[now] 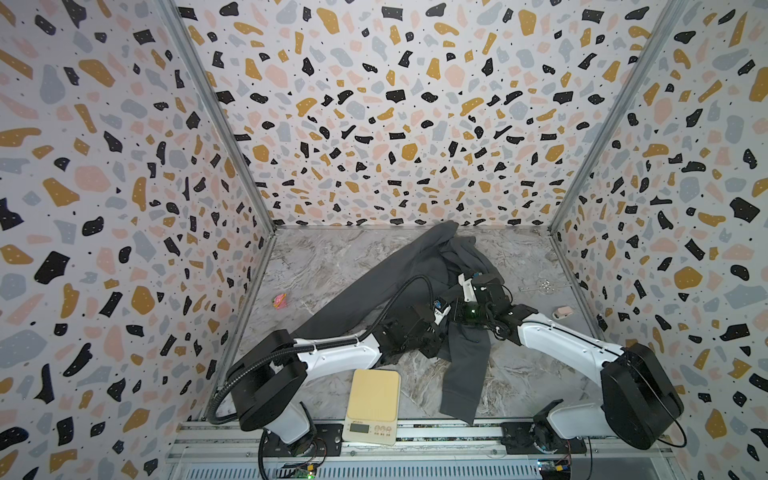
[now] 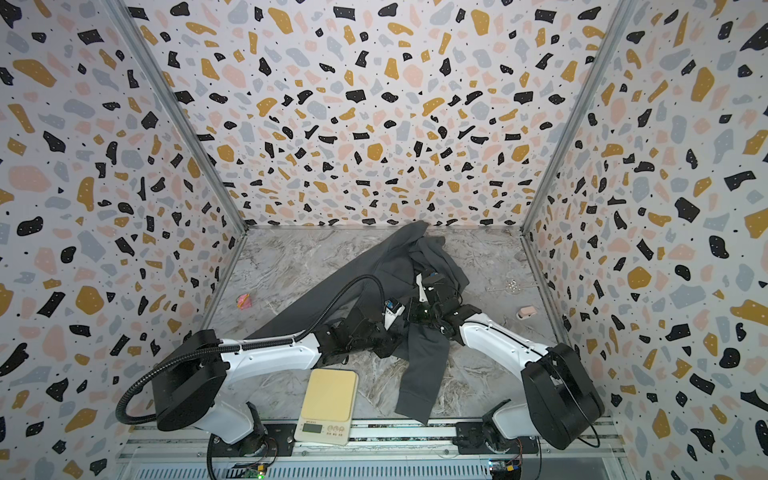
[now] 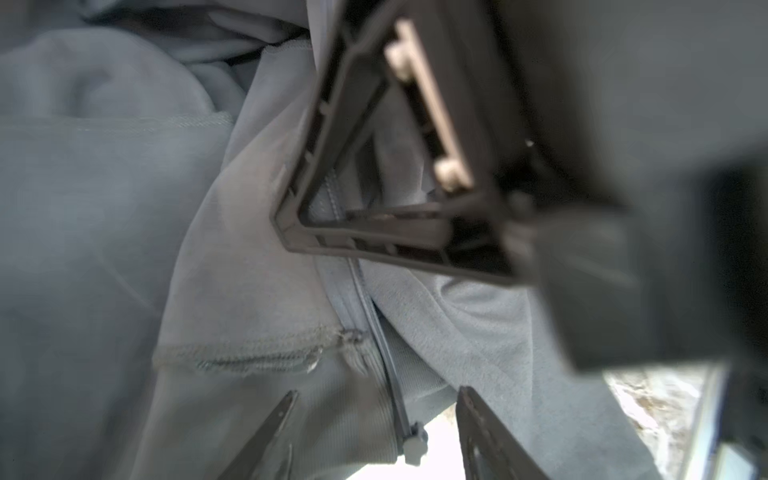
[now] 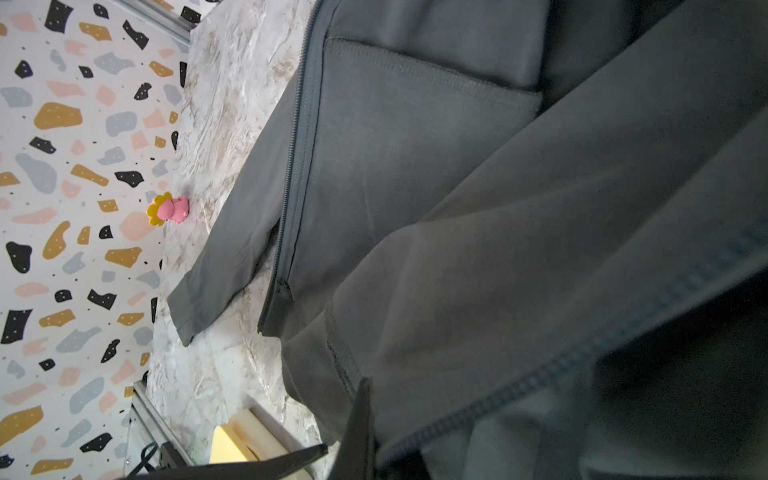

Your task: Zip up the jacket

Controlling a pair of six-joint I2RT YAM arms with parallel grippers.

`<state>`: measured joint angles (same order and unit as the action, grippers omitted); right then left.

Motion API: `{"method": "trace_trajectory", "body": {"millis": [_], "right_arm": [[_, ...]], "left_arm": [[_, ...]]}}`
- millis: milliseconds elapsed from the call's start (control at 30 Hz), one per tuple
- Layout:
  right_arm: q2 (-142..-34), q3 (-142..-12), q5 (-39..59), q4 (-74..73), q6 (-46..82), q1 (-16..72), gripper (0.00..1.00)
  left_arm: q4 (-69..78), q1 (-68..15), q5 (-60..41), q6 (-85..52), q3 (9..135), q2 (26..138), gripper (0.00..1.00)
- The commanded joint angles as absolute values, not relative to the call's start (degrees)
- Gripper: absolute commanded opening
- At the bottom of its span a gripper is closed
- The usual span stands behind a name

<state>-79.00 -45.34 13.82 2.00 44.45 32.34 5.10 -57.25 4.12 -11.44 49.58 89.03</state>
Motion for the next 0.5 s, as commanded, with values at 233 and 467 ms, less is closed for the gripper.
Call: {"method": "trace_trajectory", "body": {"millis": [233, 467], "right_arm": [[-76.78, -44.32, 13.45, -4.21, 54.11, 32.61, 0.0], [-75.86, -43.66, 14.8, -6.28, 56.52, 32.52, 0.0]], "left_arm": [[3.29, -60.87, 20.28, -10.39, 54.02, 92.19, 0.69], [8.31, -62.06, 22.35, -14.85, 54.58, 95.32, 0.66]]}}
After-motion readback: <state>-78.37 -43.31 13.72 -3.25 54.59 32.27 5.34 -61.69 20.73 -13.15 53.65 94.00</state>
